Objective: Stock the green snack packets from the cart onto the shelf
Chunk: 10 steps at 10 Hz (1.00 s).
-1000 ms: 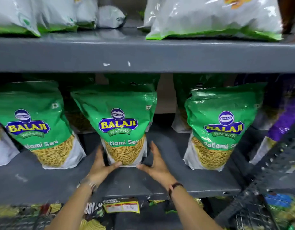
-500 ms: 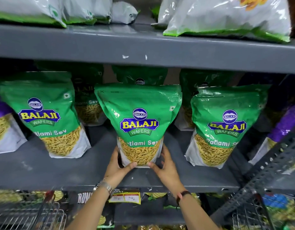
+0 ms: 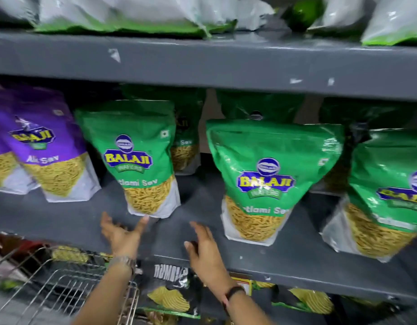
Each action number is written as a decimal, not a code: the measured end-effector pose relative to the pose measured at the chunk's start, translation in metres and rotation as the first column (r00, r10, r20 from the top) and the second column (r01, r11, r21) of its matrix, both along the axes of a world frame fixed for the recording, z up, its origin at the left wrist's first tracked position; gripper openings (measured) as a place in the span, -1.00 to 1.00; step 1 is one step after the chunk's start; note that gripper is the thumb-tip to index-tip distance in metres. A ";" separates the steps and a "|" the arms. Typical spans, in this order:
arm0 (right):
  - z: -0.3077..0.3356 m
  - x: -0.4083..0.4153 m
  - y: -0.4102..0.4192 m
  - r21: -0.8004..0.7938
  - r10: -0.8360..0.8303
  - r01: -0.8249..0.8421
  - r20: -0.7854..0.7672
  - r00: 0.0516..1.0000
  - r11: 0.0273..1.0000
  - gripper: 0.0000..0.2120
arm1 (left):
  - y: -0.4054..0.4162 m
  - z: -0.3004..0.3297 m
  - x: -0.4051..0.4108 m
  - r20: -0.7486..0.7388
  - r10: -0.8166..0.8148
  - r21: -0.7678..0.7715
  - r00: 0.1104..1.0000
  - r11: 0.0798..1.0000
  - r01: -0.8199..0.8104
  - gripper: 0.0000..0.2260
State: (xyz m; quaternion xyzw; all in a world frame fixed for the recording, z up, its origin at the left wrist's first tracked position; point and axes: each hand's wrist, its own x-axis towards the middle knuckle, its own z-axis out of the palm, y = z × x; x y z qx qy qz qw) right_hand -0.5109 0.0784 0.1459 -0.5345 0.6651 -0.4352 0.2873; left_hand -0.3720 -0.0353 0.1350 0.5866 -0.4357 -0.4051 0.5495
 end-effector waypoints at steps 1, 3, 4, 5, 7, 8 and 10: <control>0.006 0.007 -0.043 0.049 0.016 -0.019 0.073 0.997 0.999 -0.31 | -0.035 -0.001 0.032 0.084 -0.219 0.017 0.972 0.976 0.219 -0.13; 0.010 0.009 -0.093 0.041 0.041 -0.049 0.175 0.984 0.998 -0.31 | -0.063 0.003 0.038 0.124 -0.570 0.019 0.812 0.820 0.572 -0.29; 0.008 0.009 -0.089 0.011 -0.018 0.016 0.147 0.989 1.000 -0.44 | -0.060 0.004 0.037 0.090 -0.560 -0.017 0.824 0.826 0.563 -0.34; 0.004 0.007 -0.075 0.013 -0.025 0.023 0.169 0.985 1.000 -0.43 | -0.048 0.004 0.039 0.104 -0.606 -0.002 0.789 0.793 0.609 -0.30; -0.003 0.009 -0.058 0.027 -0.030 0.026 0.156 0.987 0.999 -0.37 | -0.037 0.003 0.043 0.245 -0.577 0.074 0.779 0.813 0.578 -0.20; -0.003 0.013 -0.059 0.044 -0.041 0.036 0.107 0.993 0.998 -0.35 | -0.037 0.002 0.044 0.242 -0.579 0.075 0.778 0.811 0.580 -0.23; 0.004 0.011 -0.051 -0.028 -0.053 0.061 0.237 0.970 0.998 -0.28 | -0.026 0.003 0.043 0.095 -0.527 0.024 0.844 0.849 0.528 -0.14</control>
